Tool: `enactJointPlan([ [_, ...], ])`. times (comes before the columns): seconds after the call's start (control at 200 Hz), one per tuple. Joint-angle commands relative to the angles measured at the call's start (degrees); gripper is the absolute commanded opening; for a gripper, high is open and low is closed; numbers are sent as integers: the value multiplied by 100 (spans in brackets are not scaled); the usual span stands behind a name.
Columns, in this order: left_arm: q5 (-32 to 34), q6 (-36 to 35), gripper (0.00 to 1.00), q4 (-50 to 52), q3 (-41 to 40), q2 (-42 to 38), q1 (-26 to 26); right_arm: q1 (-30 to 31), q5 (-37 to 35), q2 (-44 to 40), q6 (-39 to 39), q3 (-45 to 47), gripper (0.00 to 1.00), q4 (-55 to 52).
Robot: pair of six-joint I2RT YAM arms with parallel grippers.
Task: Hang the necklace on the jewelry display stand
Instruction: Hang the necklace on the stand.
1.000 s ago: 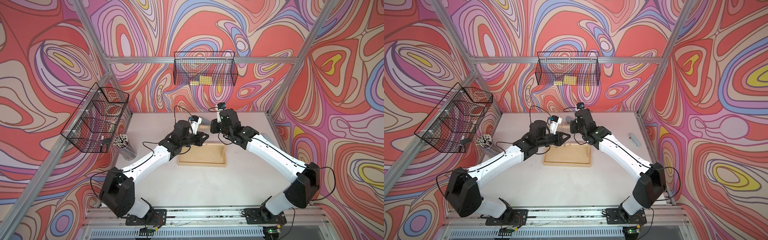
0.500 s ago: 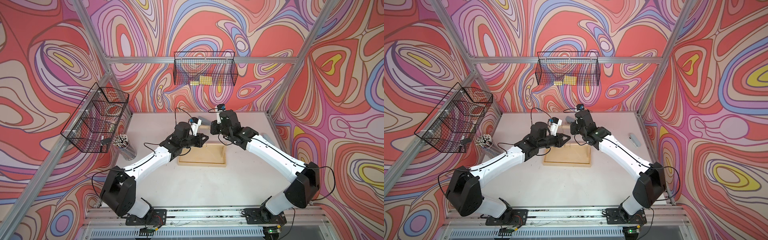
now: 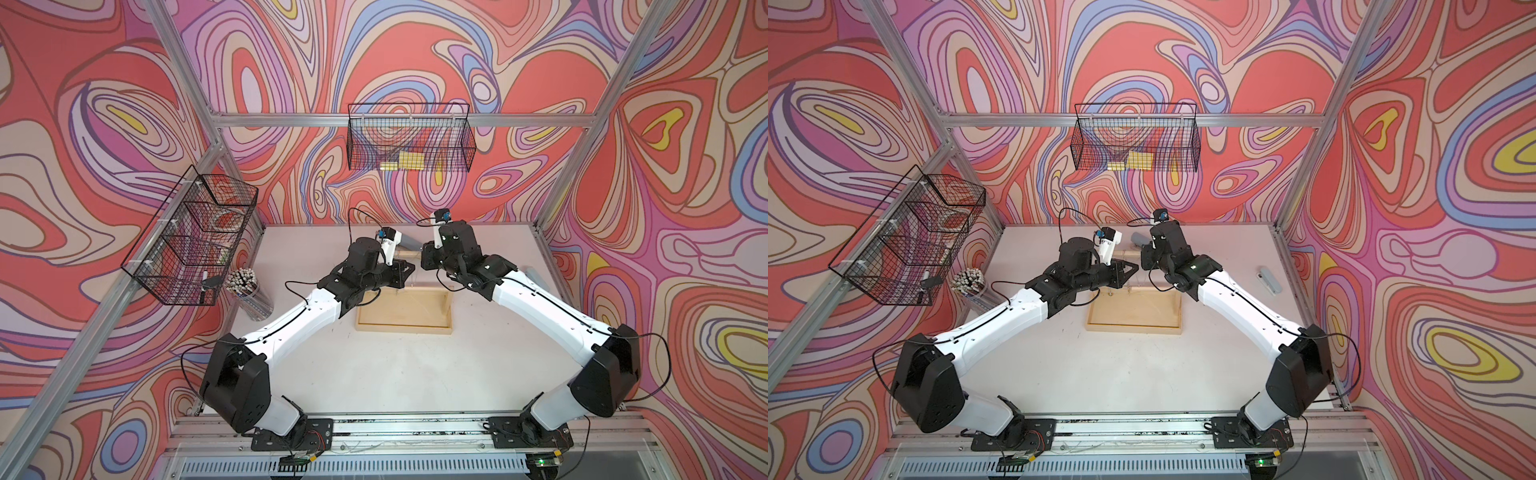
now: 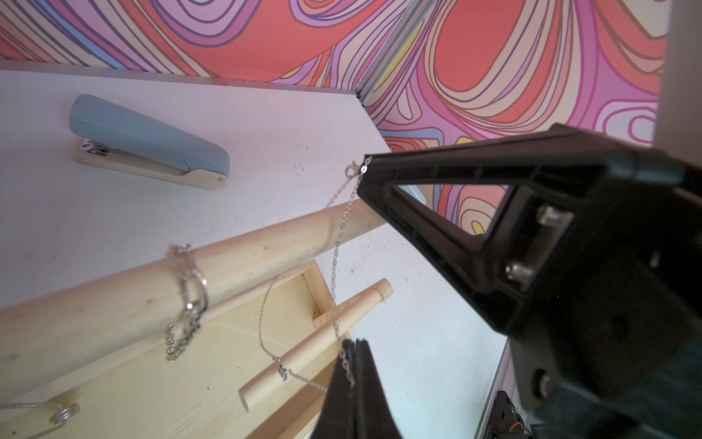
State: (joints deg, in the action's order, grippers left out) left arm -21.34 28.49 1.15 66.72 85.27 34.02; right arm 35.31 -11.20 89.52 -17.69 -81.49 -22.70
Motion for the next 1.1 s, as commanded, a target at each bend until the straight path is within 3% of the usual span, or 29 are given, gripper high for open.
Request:
enactJointPlan([
  [0.0,237,-204,0,241,127,-28,-40,-23,-8,-143,-26,90,0,95],
  [0.33,35,-85,0,38,39,178,-49,-20,26,-169,-21,81,0,74],
  [1.097,652,-398,0,160,537,319,-102,-24,53,-169,-33,72,0,40],
])
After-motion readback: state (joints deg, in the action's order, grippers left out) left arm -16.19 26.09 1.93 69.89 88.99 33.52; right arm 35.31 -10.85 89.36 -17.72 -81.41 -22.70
